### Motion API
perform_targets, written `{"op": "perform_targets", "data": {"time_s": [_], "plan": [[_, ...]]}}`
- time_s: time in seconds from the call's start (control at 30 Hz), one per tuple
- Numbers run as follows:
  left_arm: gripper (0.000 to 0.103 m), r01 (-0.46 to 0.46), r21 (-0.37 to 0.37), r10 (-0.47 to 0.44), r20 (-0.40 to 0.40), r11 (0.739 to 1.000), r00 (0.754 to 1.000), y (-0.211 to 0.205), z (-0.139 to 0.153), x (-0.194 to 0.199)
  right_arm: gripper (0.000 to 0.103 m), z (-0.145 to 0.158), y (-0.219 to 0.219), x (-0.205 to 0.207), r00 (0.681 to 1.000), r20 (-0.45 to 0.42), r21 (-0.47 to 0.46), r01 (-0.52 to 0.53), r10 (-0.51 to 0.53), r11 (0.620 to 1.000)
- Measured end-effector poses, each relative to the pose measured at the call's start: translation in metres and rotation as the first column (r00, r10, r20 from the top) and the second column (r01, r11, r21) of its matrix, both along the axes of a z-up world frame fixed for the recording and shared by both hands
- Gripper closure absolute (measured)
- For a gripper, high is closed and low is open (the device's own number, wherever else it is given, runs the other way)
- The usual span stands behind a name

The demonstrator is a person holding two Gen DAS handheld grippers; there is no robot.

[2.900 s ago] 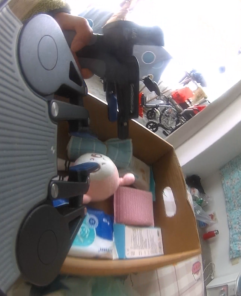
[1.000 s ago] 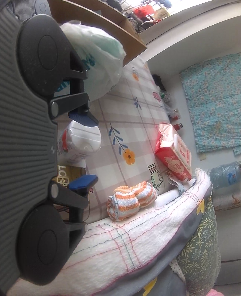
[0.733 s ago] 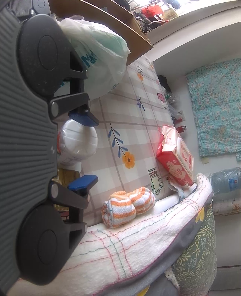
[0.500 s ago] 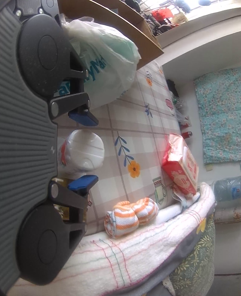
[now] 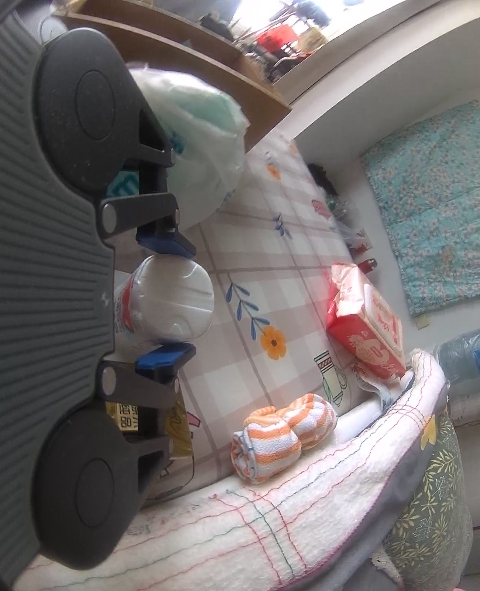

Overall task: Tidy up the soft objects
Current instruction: 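Lift and turn the yogurt cup with the right gripper while the left gripper approaches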

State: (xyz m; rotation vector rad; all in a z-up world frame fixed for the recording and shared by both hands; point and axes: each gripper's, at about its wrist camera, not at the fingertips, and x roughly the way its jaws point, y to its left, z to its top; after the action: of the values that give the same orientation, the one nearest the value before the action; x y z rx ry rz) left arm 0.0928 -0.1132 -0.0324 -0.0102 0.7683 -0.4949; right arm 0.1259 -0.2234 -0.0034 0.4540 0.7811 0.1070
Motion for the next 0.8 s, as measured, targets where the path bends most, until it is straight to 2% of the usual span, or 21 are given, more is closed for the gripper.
{"op": "perform_targets", "data": {"time_s": [0.2,0.37,0.43,0.57,0.7,0.8], "plan": [[0.046,0.013,0.001,-0.013,0.004,1.000,1.000,0.000,0.002,-0.002,0.053,0.013,-0.011,-0.016,1.000,0.007,0.164,-0.013,0.012,0.986],[0.046,0.050,-0.003,-0.050,0.005,0.999,0.999,0.001,0.005,-0.009,0.053,0.003,-0.023,-0.030,0.999,-0.040,0.297,-0.002,0.014,0.955],[0.046,0.073,-0.002,-0.073,0.008,0.997,0.997,0.001,0.005,-0.013,0.053,-0.006,-0.027,-0.035,0.997,-0.070,0.358,0.011,0.015,0.934],[0.046,0.102,0.006,-0.102,0.007,0.995,0.995,-0.001,0.005,-0.018,0.053,-0.031,-0.037,-0.040,0.989,-0.149,0.500,0.052,0.026,0.864],[0.046,0.121,0.008,-0.121,0.012,0.993,0.993,-0.005,0.005,-0.021,0.053,-0.050,-0.039,-0.044,0.978,-0.205,0.546,0.096,0.022,0.832],[0.046,0.129,0.006,-0.129,0.005,0.992,0.992,-0.008,0.003,-0.021,0.052,-0.049,-0.038,-0.046,0.977,-0.211,0.535,0.106,0.011,0.838]]}}
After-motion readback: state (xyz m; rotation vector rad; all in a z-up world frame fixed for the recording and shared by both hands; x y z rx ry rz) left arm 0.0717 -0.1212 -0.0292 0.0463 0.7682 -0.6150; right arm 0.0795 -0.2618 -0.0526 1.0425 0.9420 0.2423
